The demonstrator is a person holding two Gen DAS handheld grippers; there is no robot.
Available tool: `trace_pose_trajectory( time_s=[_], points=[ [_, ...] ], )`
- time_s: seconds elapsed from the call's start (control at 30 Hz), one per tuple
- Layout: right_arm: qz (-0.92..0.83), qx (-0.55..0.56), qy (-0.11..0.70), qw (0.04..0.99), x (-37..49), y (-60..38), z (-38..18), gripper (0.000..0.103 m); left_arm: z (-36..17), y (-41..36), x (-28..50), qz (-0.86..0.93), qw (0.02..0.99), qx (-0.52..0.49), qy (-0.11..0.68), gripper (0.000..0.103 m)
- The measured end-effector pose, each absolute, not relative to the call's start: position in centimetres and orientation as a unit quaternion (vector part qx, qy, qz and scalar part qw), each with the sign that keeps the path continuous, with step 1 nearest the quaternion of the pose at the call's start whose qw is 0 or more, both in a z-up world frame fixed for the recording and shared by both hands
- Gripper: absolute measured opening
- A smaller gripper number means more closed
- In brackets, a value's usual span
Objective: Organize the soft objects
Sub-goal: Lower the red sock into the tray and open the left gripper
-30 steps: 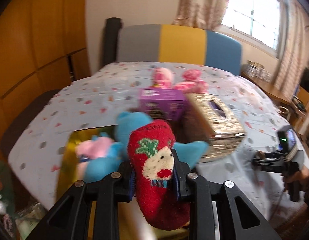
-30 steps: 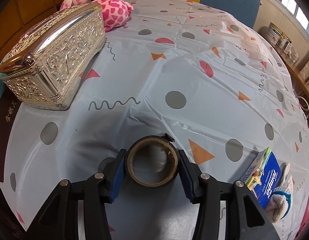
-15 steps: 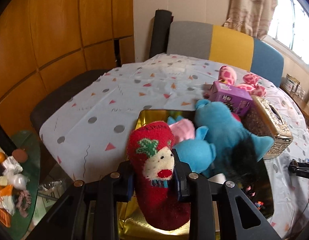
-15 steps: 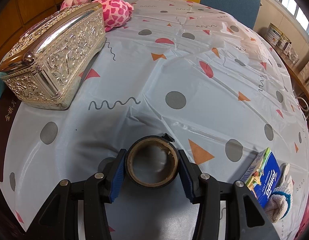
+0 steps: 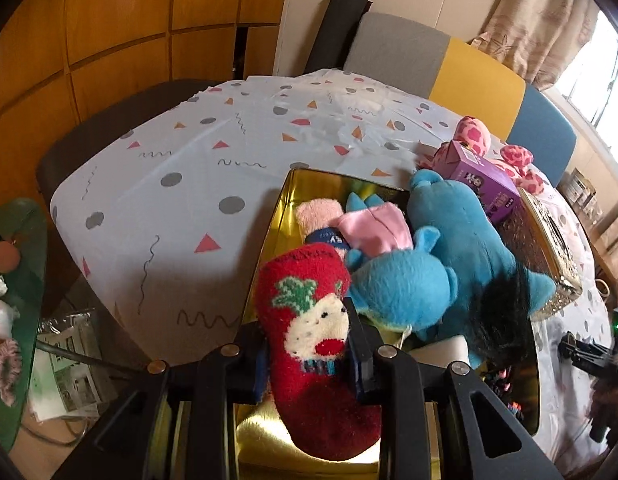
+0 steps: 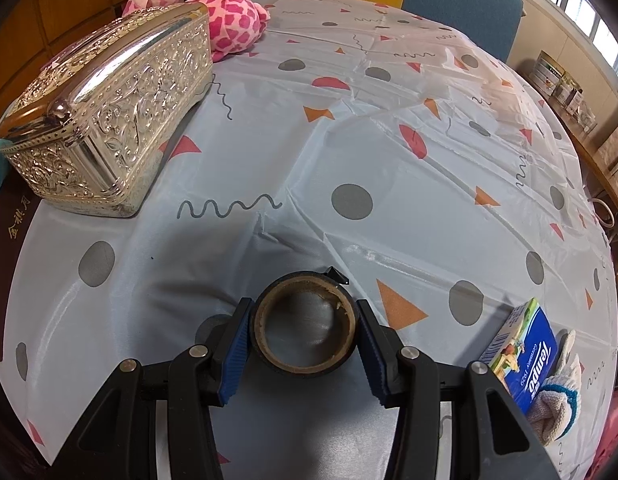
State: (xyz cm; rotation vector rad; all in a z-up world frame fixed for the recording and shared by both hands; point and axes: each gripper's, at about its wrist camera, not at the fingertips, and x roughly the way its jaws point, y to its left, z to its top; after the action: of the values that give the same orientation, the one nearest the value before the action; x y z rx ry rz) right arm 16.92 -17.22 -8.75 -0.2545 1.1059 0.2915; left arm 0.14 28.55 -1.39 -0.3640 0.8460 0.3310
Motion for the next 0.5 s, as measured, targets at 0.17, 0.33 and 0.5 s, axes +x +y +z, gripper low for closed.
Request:
trace_pose_trajectory(
  time_s=[0.17, 0.33, 0.5],
  points=[
    [0.139, -0.125, 0.521, 0.833, 16.8, -17.2, -8.7, 0.050, -1.4, 28.3, 1.9, 0.151, 0.885, -0.162, 0.410, 0.031],
    [0.139, -0.131, 0.520, 0.833, 16.7, -17.0, -8.6, 0.050, -1.8, 29.0, 4.8, 0.156, 0.887, -0.128, 0.416, 0.031],
    [0.139, -0.132, 0.520, 0.833, 16.7, -17.1, -8.6, 0.050, -2.8, 29.7, 7.1, 0.146, 0.881, -0.116, 0.434, 0.069]
  ],
)
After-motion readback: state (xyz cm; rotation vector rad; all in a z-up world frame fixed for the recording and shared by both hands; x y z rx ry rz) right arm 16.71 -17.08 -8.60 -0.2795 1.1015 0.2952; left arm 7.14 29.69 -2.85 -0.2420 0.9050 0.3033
